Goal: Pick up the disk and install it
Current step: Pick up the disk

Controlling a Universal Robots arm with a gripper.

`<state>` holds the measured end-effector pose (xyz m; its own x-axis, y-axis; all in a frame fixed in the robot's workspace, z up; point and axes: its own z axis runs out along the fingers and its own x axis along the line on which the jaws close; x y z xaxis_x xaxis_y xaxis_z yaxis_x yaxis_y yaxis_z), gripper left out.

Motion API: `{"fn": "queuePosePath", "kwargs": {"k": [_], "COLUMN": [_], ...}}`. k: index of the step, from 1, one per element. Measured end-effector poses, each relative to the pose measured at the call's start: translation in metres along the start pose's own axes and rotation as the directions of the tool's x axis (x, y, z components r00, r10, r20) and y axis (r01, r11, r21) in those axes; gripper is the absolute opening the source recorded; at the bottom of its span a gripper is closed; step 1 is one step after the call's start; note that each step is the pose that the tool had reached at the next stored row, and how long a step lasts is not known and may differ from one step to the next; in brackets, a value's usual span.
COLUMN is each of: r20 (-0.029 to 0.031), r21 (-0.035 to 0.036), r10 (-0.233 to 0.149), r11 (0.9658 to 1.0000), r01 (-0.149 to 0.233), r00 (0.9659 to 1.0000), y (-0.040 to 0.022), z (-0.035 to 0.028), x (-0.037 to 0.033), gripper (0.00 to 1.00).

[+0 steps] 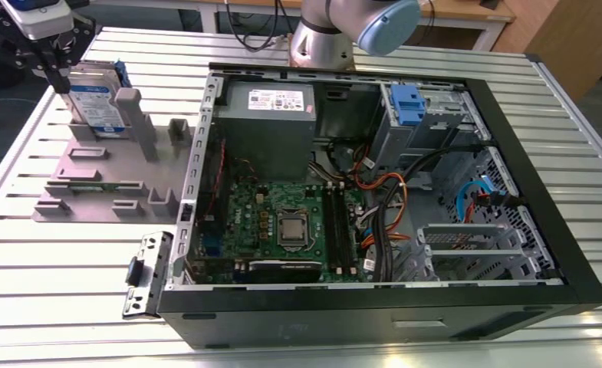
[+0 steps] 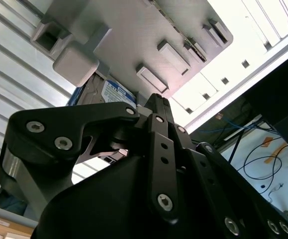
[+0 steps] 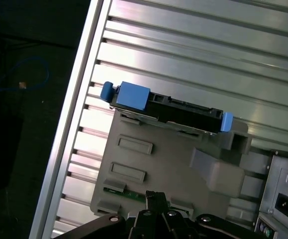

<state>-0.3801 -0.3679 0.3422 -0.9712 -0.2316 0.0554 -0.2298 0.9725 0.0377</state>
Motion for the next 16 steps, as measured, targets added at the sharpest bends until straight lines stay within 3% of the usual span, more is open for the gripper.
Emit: {"fn": "queuePosePath", "kwargs": {"k": [16], "r20": [-0.0008], "r21": [0.0011], "r10": [-0.02], "r11": [0.9998], "r01": [0.02], "r00": [0.9998], "y": [0.0], "z": [0.0], "x": [0.0], "gripper": [0.1]}}
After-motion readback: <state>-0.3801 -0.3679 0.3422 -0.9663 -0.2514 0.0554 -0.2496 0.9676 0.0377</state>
